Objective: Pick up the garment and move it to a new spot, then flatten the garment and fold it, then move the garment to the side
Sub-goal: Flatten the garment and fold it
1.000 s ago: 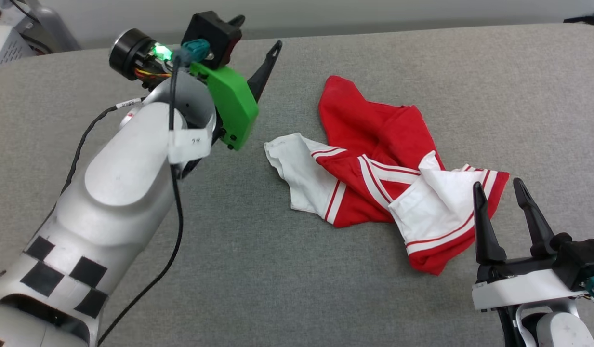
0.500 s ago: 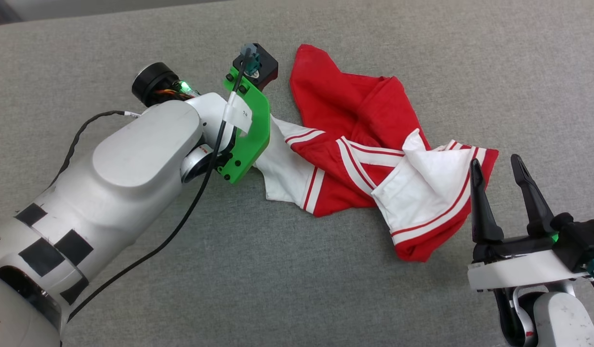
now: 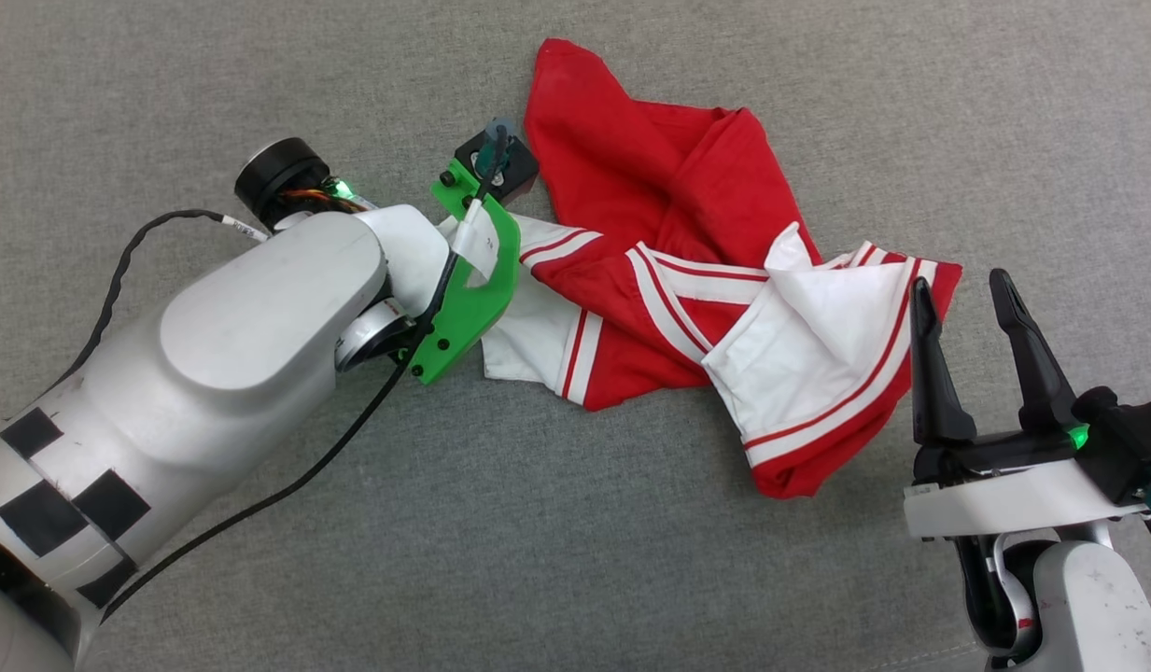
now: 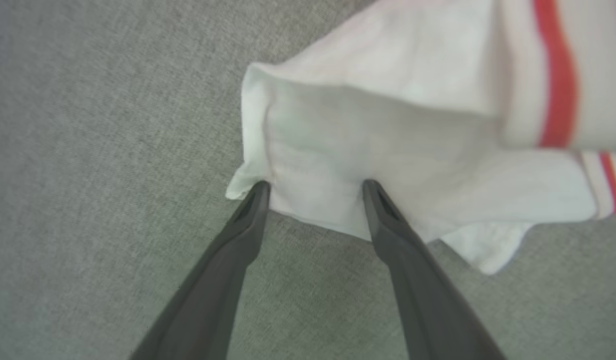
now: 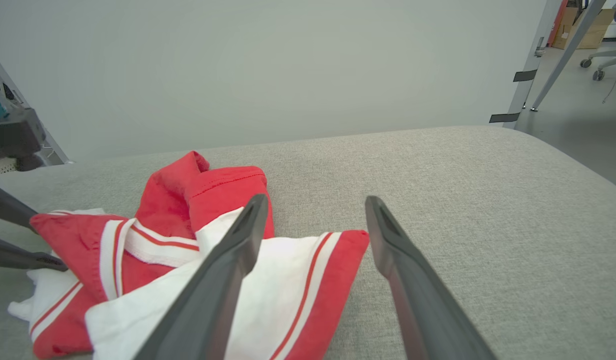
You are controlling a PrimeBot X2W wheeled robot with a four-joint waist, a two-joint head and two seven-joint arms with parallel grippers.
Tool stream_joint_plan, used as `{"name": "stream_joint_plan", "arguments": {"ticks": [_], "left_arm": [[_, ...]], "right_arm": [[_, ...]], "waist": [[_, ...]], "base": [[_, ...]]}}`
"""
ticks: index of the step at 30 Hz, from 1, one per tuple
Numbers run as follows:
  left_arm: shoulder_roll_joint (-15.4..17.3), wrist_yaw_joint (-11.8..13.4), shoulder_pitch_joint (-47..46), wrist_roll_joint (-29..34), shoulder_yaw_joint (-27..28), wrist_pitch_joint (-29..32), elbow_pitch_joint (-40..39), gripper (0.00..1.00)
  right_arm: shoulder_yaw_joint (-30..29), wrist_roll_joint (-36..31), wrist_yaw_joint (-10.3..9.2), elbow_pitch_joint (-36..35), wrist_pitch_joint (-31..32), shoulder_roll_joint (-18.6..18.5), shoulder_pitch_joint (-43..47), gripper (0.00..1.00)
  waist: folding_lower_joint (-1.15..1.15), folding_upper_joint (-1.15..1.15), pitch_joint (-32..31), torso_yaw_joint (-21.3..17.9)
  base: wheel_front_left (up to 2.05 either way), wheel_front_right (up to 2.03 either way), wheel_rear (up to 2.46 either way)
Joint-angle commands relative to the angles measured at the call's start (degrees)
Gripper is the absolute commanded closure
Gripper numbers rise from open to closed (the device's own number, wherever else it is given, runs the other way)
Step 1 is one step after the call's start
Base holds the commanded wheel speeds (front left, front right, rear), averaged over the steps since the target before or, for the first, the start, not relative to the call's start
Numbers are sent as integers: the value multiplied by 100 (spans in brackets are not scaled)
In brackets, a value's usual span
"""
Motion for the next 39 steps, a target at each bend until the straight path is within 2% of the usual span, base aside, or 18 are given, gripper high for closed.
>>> {"name": "stream_joint_plan", "arguments": {"ticks": [1,5,11,17,25,29,34,39], "left_arm": [[38,-18,552,-1,-225,114,76,100],[42,-18,502,-141,-225,-308,12,100],[164,-18,346,-208,-226,-1543,-246,100],[635,-18,535,-418,-90,-2485,-518,100],[1427,295,1210,-856,199,-2919,-590,100],[1718,439,1518,-1046,272,-3025,-412,100],[1856,522,1919,-1391,356,-3140,20,100],[1792,559,2227,-1618,388,-3257,682,100]], "right_arm": [[0,27,-4,-14,-34,-3,-125,0],[-23,19,-4,13,-34,-3,-144,0],[-115,-32,-4,58,-34,-3,-13,0],[-178,-99,-4,82,-34,-3,207,0],[-219,-174,-4,91,-34,-3,389,0],[-205,-201,-4,92,-34,-3,424,0],[-173,-230,-4,75,-34,-3,423,0],[-180,-265,-4,82,-34,-3,443,0]], "waist": [[0,0,35,-10],[0,0,-23,62],[0,0,-360,301],[0,0,-755,656],[0,0,-1085,981],[0,0,-1116,1031],[0,0,-1079,1001],[0,0,-1031,907]], "base": [[0,0,0],[0,0,0],[0,0,0],[0,0,0],[0,0,0],[0,0,0],[0,0,0],[0,0,0]]}}
